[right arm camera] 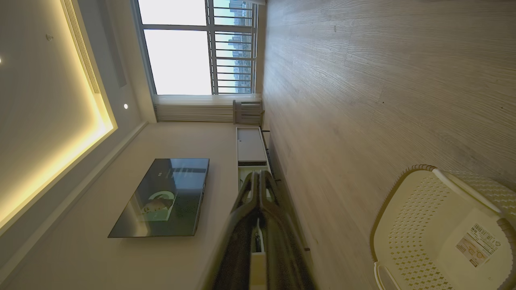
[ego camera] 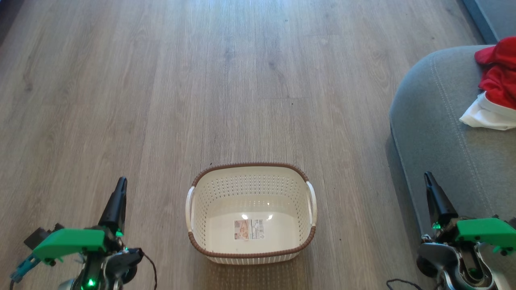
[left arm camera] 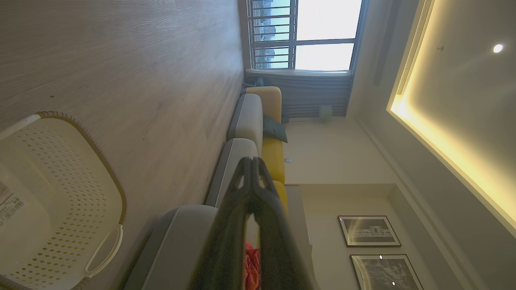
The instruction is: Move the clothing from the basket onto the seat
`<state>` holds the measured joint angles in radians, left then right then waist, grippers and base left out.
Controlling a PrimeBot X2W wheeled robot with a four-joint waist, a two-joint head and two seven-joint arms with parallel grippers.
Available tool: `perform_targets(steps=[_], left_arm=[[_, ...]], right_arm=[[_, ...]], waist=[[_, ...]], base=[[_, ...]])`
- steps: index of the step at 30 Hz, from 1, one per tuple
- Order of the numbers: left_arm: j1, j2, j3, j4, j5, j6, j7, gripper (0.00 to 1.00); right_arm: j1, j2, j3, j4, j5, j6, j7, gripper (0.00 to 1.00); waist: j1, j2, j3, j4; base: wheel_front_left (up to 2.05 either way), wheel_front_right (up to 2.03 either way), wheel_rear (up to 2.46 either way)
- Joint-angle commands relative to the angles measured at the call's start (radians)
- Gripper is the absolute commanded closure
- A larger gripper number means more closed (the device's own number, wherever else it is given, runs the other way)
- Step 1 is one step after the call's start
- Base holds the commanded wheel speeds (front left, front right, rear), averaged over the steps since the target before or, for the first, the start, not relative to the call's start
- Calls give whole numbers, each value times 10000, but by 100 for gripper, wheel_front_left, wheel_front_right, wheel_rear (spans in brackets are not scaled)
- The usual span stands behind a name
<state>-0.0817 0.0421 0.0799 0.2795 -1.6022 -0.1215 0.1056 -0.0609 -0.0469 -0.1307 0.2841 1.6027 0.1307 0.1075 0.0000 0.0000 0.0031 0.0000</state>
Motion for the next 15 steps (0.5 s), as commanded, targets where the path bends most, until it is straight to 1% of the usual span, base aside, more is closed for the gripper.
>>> perform_targets(steps=[1,15], left_arm=[[-264,81,341,-341,-63,-92,78,100],[-264,81,340,-342,-64,-92,77,100]], right_arm=[[-470,-33,168,-393,58,0,58,100],[-470,-33,168,-393,58,0,58,100]], waist=[[0,0,0,0],[0,0,0,0]], base=[[0,0,0],[0,0,0]])
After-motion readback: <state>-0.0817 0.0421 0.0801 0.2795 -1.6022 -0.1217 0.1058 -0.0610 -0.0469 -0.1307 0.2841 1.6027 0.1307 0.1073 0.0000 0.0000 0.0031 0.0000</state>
